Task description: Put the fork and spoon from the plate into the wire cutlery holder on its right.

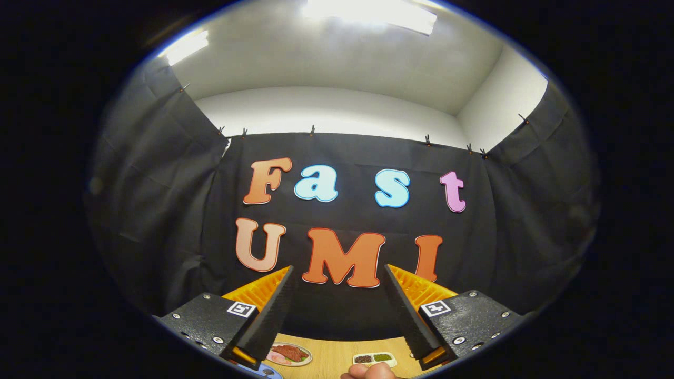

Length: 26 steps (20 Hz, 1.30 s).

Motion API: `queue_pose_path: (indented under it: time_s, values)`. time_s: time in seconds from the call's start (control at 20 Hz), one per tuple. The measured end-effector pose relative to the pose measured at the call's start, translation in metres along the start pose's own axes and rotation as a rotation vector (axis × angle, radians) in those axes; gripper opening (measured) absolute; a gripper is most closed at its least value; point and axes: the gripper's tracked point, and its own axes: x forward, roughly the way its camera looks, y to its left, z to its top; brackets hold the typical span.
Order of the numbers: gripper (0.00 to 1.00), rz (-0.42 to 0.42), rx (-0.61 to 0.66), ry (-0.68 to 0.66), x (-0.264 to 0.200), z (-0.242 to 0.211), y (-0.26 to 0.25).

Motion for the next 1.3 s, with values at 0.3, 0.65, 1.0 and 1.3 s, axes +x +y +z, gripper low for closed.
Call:
queue_pose_path:
  time_s: [0.3,0.65,1.0,1.3]
  values:
    - [0.98,0.064,0.003,0.046,-0.006,-0.022,-0.007]
    - [0.98,0.102,0.073,-0.010,0.007,-0.022,0.003]
    - [0.98,0.115,0.108,0.036,0.020,-0.053,0.025]
    - [0.98,0.084,0.102,0.042,0.018,-0.071,0.046]
